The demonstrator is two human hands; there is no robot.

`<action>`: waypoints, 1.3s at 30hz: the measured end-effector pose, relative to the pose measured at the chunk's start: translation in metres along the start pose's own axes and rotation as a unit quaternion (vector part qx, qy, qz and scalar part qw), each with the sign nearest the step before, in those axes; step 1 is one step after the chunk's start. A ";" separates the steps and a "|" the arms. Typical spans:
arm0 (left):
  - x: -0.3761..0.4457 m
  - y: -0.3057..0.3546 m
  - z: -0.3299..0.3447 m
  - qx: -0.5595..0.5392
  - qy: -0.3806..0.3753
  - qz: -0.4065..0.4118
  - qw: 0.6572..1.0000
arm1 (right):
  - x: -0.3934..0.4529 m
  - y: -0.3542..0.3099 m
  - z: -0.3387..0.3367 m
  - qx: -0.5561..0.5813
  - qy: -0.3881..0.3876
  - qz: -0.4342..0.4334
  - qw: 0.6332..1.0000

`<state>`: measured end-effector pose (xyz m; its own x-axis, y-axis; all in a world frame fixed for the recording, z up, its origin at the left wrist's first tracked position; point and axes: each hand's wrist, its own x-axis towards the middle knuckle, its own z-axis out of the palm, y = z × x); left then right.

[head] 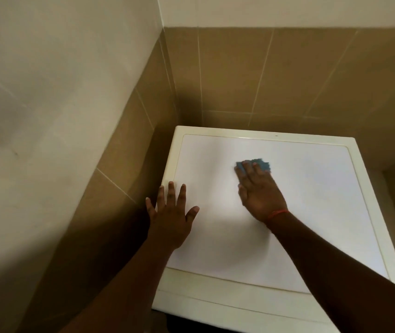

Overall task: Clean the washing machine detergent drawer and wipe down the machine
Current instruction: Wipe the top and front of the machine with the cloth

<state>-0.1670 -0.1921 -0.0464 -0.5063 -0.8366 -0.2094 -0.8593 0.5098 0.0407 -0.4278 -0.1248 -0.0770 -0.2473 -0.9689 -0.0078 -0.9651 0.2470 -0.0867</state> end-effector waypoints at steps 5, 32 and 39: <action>0.008 -0.019 0.002 -0.006 0.001 -0.022 1.000 | 0.019 -0.048 0.006 0.008 0.011 0.020 1.000; 0.038 -0.075 0.008 -0.081 0.008 -0.017 0.996 | 0.090 -0.097 0.008 0.000 0.041 0.012 0.999; 0.055 -0.045 0.002 -0.065 0.020 0.008 0.998 | 0.069 -0.026 0.001 0.003 0.025 0.063 0.998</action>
<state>-0.1566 -0.2608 -0.0615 -0.5202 -0.8374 -0.1679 -0.8520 0.4950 0.1705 -0.4198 -0.1982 -0.0759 -0.3714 -0.9280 0.0296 -0.9253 0.3673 -0.0944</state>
